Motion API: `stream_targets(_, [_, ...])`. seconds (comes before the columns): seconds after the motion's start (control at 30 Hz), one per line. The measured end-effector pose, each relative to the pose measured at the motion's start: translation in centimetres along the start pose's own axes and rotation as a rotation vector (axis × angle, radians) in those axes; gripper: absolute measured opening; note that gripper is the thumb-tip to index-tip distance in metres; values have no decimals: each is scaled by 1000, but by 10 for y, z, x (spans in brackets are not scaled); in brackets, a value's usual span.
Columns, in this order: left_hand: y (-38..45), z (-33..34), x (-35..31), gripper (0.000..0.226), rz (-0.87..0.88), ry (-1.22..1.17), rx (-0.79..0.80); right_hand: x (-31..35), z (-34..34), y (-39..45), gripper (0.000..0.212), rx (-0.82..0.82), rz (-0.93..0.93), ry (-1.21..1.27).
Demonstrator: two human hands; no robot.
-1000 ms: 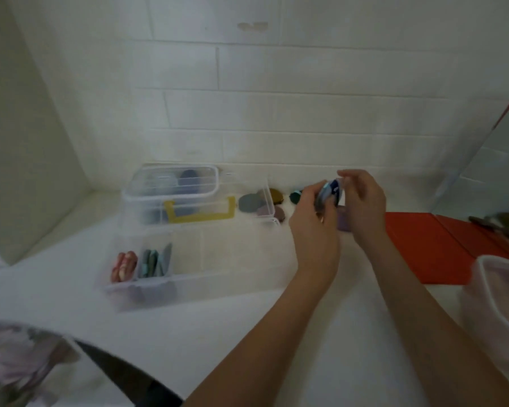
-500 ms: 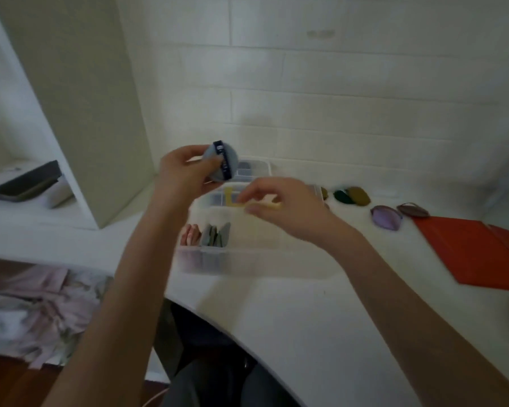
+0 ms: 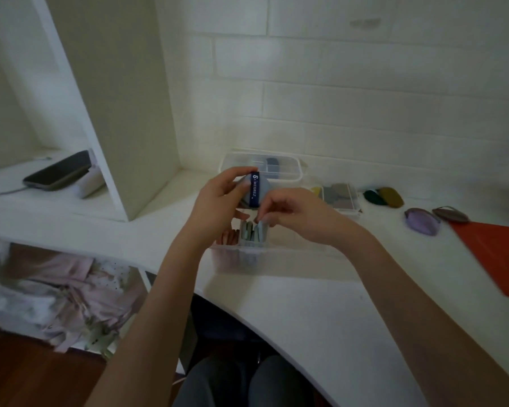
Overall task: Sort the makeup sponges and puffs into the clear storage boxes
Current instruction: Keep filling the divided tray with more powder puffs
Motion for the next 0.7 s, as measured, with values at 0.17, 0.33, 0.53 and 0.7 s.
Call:
stream_targets(0.17, [1,-4,1,24,-5,-11,-44,-5,1,3,3,0,-10,149])
stream_targets(0.33, [2,-4,2,25,-12,-30,-50,-7,3,3,7,18,4,203])
stream_targets(0.53, [1,-4,1,39,-40,-67,-41,-7,4,2,8,36,29,165])
stream_targets(0.7, [0,-7,1,39,-48,-120,-59,-12,-8,-1,10,-80,133,332])
Point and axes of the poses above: each hand's wrist, its own y-axis towards the middle knuckle, its own z-axis out of the palm, x = y × z, the point moved 10 cm from there along y, towards the middle knuckle, and after that the axes turned 14 degrees about -y, right-handed, at the moved point
